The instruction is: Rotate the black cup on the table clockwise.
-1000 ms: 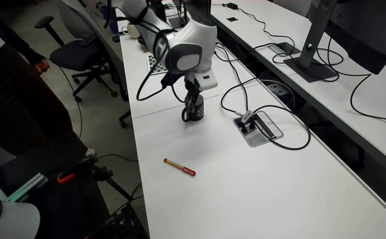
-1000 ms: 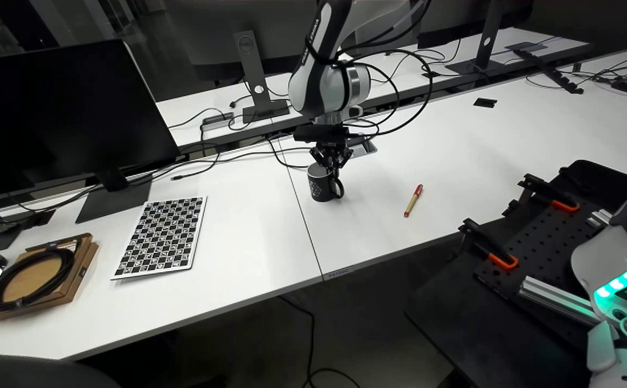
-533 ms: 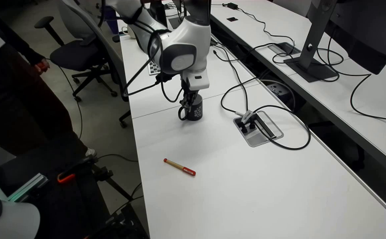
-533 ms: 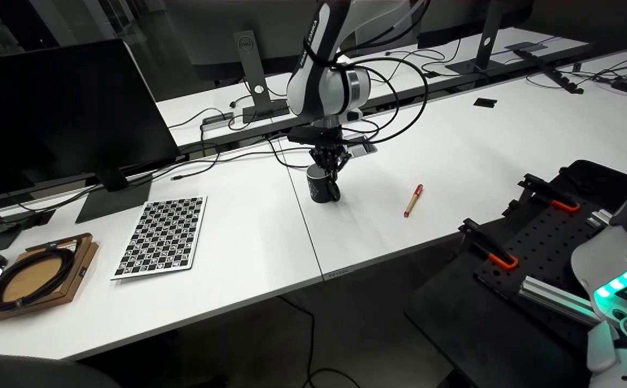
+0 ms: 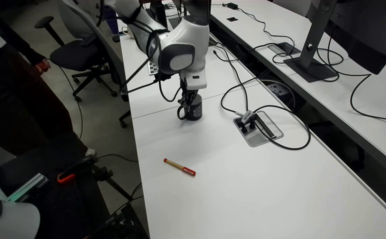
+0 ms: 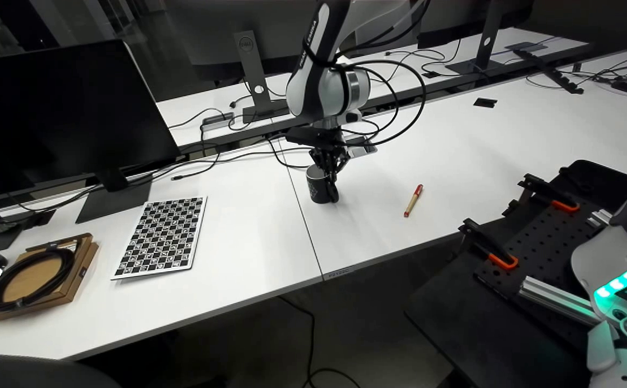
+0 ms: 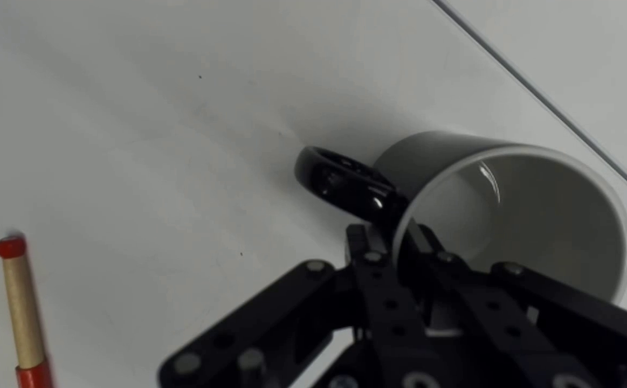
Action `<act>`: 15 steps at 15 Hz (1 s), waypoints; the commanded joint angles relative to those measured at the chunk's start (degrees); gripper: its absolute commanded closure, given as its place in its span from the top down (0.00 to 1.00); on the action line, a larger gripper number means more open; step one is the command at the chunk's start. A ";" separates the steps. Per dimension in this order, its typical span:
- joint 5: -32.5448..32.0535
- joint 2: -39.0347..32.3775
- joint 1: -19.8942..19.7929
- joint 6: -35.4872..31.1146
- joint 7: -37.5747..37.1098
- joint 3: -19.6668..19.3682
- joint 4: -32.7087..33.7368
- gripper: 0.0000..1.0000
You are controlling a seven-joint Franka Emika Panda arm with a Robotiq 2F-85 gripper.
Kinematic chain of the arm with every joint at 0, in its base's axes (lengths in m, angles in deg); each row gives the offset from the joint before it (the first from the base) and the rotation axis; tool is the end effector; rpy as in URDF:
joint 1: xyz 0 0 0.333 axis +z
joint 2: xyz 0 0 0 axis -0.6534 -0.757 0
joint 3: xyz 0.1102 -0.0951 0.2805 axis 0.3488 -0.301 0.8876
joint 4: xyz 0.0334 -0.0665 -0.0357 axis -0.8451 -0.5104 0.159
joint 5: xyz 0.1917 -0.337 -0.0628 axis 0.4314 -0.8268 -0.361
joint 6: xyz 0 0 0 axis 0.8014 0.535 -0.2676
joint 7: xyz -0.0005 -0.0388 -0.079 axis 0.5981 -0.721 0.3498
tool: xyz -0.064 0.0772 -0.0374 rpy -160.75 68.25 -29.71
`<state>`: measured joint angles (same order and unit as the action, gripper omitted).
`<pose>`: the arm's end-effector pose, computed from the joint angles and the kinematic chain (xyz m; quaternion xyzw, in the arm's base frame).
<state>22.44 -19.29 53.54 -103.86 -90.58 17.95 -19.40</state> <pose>0.6113 0.1094 0.0777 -0.8235 0.5635 0.0630 0.0198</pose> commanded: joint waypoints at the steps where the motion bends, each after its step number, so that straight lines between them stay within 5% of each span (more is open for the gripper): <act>1: -0.40 -0.32 0.53 -0.20 -1.89 -0.17 -1.24 0.03; 5: -0.45 -0.36 0.37 0.21 -1.62 -0.01 -1.03 0.03; 6: -0.44 -0.36 0.28 0.33 -1.46 0.08 -0.97 0.35; 7: -0.60 -0.38 0.27 0.61 -1.26 0.08 -0.88 0.36; 15: -2.42 -0.03 0.14 2.45 1.77 0.53 -0.70 0.95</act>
<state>21.71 -20.11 53.56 -102.73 -89.96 18.49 -20.34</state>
